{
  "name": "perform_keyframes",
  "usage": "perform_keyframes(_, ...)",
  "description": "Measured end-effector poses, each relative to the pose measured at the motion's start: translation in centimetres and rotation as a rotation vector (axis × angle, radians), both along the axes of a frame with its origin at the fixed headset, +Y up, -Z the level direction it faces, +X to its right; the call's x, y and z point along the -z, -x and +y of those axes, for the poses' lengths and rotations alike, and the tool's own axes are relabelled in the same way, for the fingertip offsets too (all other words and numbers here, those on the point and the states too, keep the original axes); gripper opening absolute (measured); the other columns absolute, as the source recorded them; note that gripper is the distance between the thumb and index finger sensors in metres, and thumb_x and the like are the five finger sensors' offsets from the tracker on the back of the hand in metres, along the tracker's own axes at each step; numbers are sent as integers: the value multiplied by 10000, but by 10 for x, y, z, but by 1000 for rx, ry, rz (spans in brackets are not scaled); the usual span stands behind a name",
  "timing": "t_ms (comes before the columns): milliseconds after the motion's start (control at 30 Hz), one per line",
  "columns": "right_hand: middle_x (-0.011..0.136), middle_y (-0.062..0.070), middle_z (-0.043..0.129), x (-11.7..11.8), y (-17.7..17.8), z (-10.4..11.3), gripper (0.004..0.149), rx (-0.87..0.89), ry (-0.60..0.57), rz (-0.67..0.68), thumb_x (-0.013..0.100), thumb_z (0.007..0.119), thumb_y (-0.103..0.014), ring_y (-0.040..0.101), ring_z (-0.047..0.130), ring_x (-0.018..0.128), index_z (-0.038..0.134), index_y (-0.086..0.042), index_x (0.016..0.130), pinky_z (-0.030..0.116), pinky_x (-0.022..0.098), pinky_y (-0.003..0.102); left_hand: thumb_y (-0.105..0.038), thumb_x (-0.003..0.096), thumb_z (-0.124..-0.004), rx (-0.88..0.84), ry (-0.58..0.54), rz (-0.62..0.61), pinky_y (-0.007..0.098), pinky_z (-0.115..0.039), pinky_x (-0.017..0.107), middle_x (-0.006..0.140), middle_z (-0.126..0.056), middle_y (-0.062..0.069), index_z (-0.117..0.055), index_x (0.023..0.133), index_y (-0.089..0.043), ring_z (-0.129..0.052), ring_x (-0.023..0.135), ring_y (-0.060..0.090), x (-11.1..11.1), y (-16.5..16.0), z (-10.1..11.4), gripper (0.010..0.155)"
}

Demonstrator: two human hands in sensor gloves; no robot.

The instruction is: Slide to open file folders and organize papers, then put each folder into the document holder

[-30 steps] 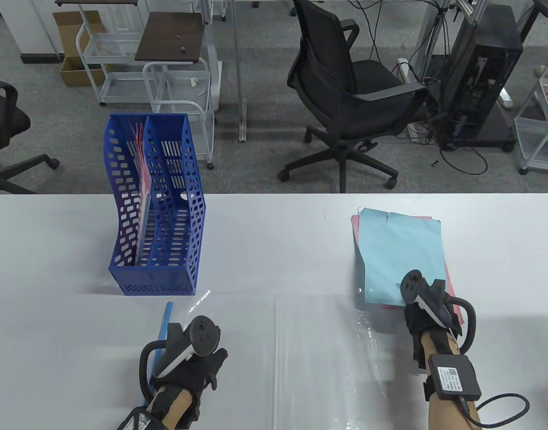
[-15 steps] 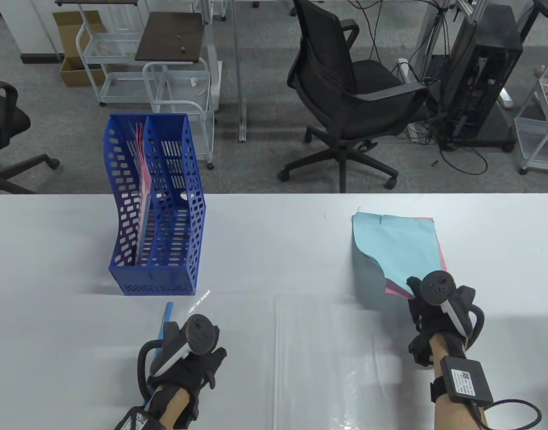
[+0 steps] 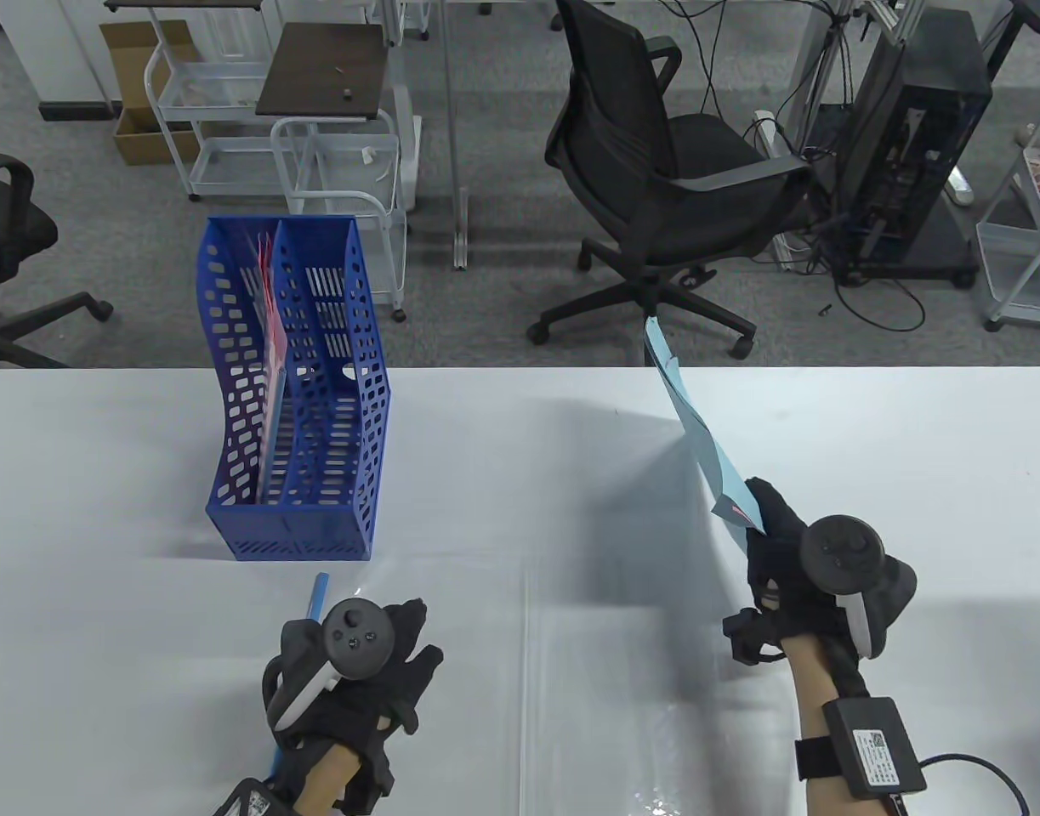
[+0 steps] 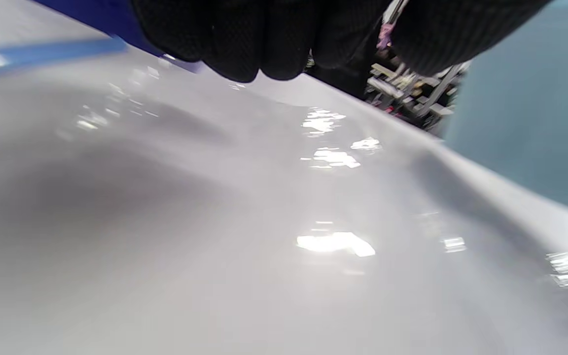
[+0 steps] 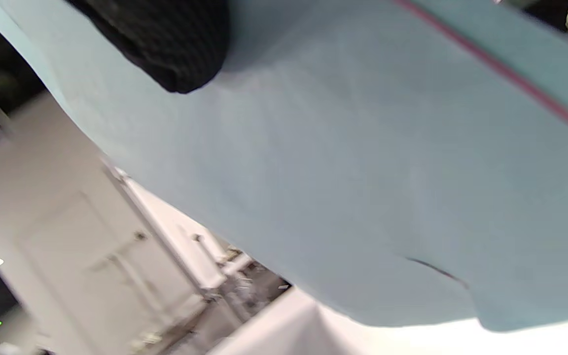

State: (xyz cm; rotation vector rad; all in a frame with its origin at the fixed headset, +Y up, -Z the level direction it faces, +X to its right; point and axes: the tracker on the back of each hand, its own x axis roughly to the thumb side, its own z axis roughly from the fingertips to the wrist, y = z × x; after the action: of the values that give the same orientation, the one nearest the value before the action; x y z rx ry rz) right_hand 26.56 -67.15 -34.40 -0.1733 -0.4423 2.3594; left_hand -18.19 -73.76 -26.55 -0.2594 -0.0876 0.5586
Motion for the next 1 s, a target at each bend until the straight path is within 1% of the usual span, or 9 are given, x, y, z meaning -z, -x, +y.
perform_keyframes(200, 818, 31, 985, -24, 50, 13, 473, 335, -91, 350, 399, 777, -348, 252, 1086, 653, 792, -287, 868, 897, 565, 496, -555, 458, -768, -583, 154, -108, 527, -650, 764, 1158, -633, 54, -525, 1120, -274, -714, 1060, 334, 2, -7, -19, 759)
perform_keyframes(367, 837, 18, 970, -42, 93, 19, 472, 510, -71, 592, 402, 769, -355, 240, 1076, 676, 782, -299, 870, 877, 587, 498, -555, 481, -763, -1101, 431, -207, 532, -535, 811, 1210, -402, 58, -290, 1142, -260, -506, 1136, 342, 4, -23, -47, 866)
perform_keyframes(433, 853, 19, 957, -46, 108, 16, 473, 597, -20, 700, 408, 764, -357, 242, 1064, 695, 773, -297, 877, 865, 597, 504, -555, 488, -768, -1225, 466, -232, 539, -475, 831, 1226, -339, 26, -230, 1142, -290, -429, 1164, 318, 5, -26, -52, 888)
perform_keyframes(533, 876, 18, 937, -50, 125, 7, 474, 709, 55, 818, 414, 761, -356, 245, 1047, 723, 765, -294, 884, 847, 609, 519, -560, 473, -802, -1332, 391, -279, 543, -444, 845, 1236, -380, -54, -270, 1144, -360, -414, 1189, 266, 8, -26, -54, 880)
perform_keyframes(633, 898, 31, 915, -51, 135, -4, 477, 774, 136, 902, 421, 757, -354, 259, 1028, 747, 756, -283, 893, 829, 614, 539, -521, 473, -831, -1466, 341, -338, 543, -499, 843, 1207, -534, -127, -408, 1127, -432, -563, 1179, 203, 10, -26, -52, 783)
perform_keyframes(700, 913, 44, 901, -52, 138, -11, 478, 765, 204, 964, 432, 753, -351, 271, 1011, 766, 750, -271, 903, 811, 620, 558, -478, 476, -836, -1565, 289, -300, 513, -602, 818, 1111, -747, -141, -610, 1062, -441, -806, 1070, 170, 11, -22, -50, 629)
perform_keyframes(800, 934, 46, 886, -52, 137, -18, 489, 689, 224, 974, 425, 777, -356, 282, 991, 791, 758, -277, 907, 787, 629, 578, -420, 506, -801, -1588, 223, -229, 461, -702, 764, 946, -931, -124, -798, 940, -423, -983, 885, 157, 10, -14, -47, 435)
perform_keyframes(900, 1054, 39, 744, -49, 129, -17, 674, 556, 274, 1056, 391, 837, -458, 339, 878, 908, 609, -281, 1000, 704, 676, 625, -420, 500, -798, -1478, 114, -137, 421, -768, 716, 878, -970, -112, -815, 922, -417, -1046, 773, 133, 10, -1, -41, 422)
perform_keyframes(1000, 1131, 65, 599, -41, 105, -14, 864, 614, 281, 1078, 355, 858, -558, 396, 775, 982, 456, -248, 1054, 648, 704, 654, -402, 490, -811, -1410, 35, -111, 418, -799, 680, 842, -988, -82, -838, 913, -390, -1074, 708, 135, 12, 15, -31, 423)
